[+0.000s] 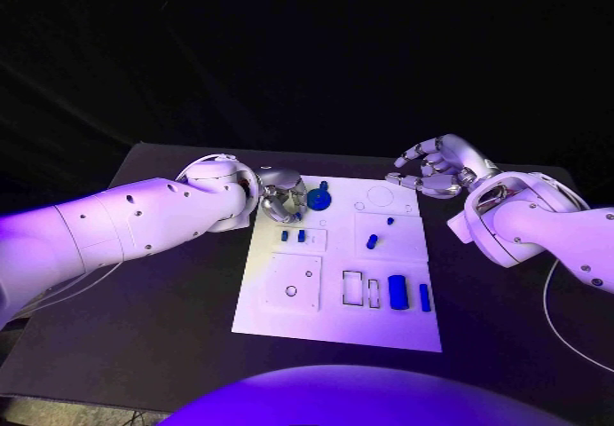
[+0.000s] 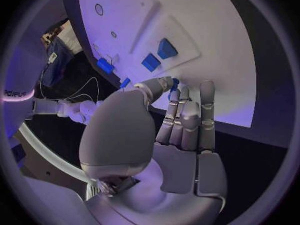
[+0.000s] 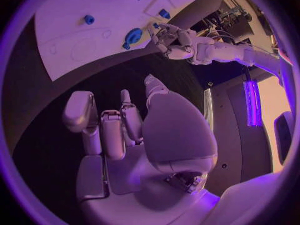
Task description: Assemble the parts on the task board
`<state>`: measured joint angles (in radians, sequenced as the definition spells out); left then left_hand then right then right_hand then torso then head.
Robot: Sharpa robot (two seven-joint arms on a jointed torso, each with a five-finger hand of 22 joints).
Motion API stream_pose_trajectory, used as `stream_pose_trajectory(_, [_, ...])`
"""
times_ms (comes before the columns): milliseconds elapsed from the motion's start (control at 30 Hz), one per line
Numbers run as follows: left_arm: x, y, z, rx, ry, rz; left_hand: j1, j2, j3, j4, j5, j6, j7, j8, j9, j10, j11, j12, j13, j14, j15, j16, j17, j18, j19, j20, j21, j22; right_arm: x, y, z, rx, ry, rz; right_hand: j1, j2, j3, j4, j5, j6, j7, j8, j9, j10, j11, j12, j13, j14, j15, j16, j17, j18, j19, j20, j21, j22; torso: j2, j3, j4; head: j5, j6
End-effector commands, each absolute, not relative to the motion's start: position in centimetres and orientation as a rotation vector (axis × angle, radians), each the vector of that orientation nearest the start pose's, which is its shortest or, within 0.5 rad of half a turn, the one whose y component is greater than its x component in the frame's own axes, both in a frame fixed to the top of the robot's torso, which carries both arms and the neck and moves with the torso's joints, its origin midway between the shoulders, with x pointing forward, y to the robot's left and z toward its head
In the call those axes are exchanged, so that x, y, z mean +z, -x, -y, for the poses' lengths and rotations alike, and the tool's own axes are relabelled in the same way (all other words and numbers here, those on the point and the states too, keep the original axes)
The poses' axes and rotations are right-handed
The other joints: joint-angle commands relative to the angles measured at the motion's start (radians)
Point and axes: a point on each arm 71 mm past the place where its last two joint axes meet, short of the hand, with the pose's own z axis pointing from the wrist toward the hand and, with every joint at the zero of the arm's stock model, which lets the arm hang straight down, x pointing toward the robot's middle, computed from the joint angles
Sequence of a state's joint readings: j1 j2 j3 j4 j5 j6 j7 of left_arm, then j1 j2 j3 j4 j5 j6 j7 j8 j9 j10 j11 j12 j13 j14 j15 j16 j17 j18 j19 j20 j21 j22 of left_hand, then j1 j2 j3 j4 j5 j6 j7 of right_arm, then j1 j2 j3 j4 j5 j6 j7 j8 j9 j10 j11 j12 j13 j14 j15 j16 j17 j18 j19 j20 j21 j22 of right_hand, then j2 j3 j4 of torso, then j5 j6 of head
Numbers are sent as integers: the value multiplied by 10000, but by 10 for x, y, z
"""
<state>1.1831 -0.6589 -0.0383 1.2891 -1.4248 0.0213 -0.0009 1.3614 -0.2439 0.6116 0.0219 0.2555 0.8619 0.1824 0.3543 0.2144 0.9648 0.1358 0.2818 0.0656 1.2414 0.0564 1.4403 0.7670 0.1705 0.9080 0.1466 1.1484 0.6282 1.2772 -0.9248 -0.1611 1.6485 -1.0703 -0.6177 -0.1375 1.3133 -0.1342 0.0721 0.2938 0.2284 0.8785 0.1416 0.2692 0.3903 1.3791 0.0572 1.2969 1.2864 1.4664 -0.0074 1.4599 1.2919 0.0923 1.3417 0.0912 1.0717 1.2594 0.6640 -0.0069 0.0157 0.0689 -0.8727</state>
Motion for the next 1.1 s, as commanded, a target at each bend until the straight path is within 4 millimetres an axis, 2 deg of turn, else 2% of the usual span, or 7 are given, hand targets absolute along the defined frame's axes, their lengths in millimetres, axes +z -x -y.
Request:
stream_pose_trajectory(33, [-224, -511, -163, -7186, -2905, -19594, -109, -5, -112, 17, -5, -91, -4, -66, -21, -69, -4, -45, 9, -1, 62, -13, -19, 151, -2, 106, -71, -24, -174, -465, 222, 7489, -3030, -15668, -33, -83, -78, -5, 28, -102, 0, 90, -19, -405, 0, -622, -561, 336, -77, -185, -320, 212, -188, 2, -382, -218, -6, 0, 0, -5, 1])
stream_pose_trajectory(667, [-222, -509, -172, -7661, -2187, -19654, -293, -90, -536, 162, 5, -205, -41, -174, -27, -221, 21, -160, 32, -45, 97, 12, -120, 152, 6, 153, -204, -135, -177, -467, 224, 7357, -2861, -15929, 174, -119, -225, -6, 30, -266, -101, 783, -49, -2418, -103, -5355, -5261, 131, -177, -1075, -1390, 458, -606, -83, -2248, -1247, -1, -6, 5, 4, 1])
stream_pose_trajectory(800, [-215, -508, -180, -8528, -1059, -19498, -263, -35, -564, 174, 20, -163, 5, -160, -15, -211, 12, -155, 42, -95, 90, -1, -234, 154, 13, 155, -222, -152, -180, -469, 225, 7195, -2349, -16242, 1263, -153, 416, -146, 89, -148, -115, 783, -180, -2774, -137, -6795, -6376, 70, -219, -1322, -1638, 500, -647, -118, -2618, -1411, -22, -13, -3, -9, 1])
stream_pose_trajectory(900, [-205, -508, -188, -9871, 416, -18978, -195, 33, -630, 189, 27, -192, 84, -207, -22, -337, 55, -200, 37, -307, 116, -86, -580, 148, -15, 169, -291, -202, -183, -471, 226, 6979, -1568, -16693, 1916, -638, 1517, -19, 58, 124, 59, 490, -445, -2774, 47, -8839, -8089, 170, -60, -1199, -1372, 432, -499, -39, -2422, -1213, -36, -6, 2, -20, 1])
stream_pose_trajectory(933, [-203, -508, -190, -10176, 752, -18823, -196, 52, -688, 218, 27, -190, 108, -220, -23, -424, 77, -220, 33, -488, 140, -158, -891, 145, -46, 186, -336, -231, -184, -471, 226, 6920, -1369, -16792, 1929, -758, 1742, -4, 43, 202, 91, 421, -502, -2708, 111, -9189, -8420, 207, -30, -1124, -1252, 415, -449, -14, -2322, -1132, -34, -3, 5, -29, 1])
stream_pose_trajectory(967, [-199, -508, -193, -10700, 1349, -18522, -181, 85, -753, 248, 26, -180, 125, -231, -21, -504, 94, -220, 37, -900, 157, -345, -1658, 146, -93, 206, -408, -275, -185, -472, 226, 6809, -1011, -16953, 1967, -875, 1992, -45, -483, 291, 110, 335, -565, -2646, 147, -9594, -8805, 237, 7, -1046, -1130, 391, -394, 23, -2196, -1028, -33, -4, 2, -44, 1])
stream_pose_trajectory(1100, [-186, -505, -204, -12650, 4020, -17151, -195, 158, -913, 373, 18, -158, 194, -274, -22, -574, 132, -87, 72, -1574, 196, -663, -2749, 146, -222, 249, -617, -405, -190, -472, 224, 6259, 458, -17362, 2067, -1281, 2614, -97, -539, 458, 163, 53, -735, -2808, 297, -10636, -9825, 316, 132, -796, -758, 339, -275, 129, -1843, -720, -25, -11, 1, -144, 1])
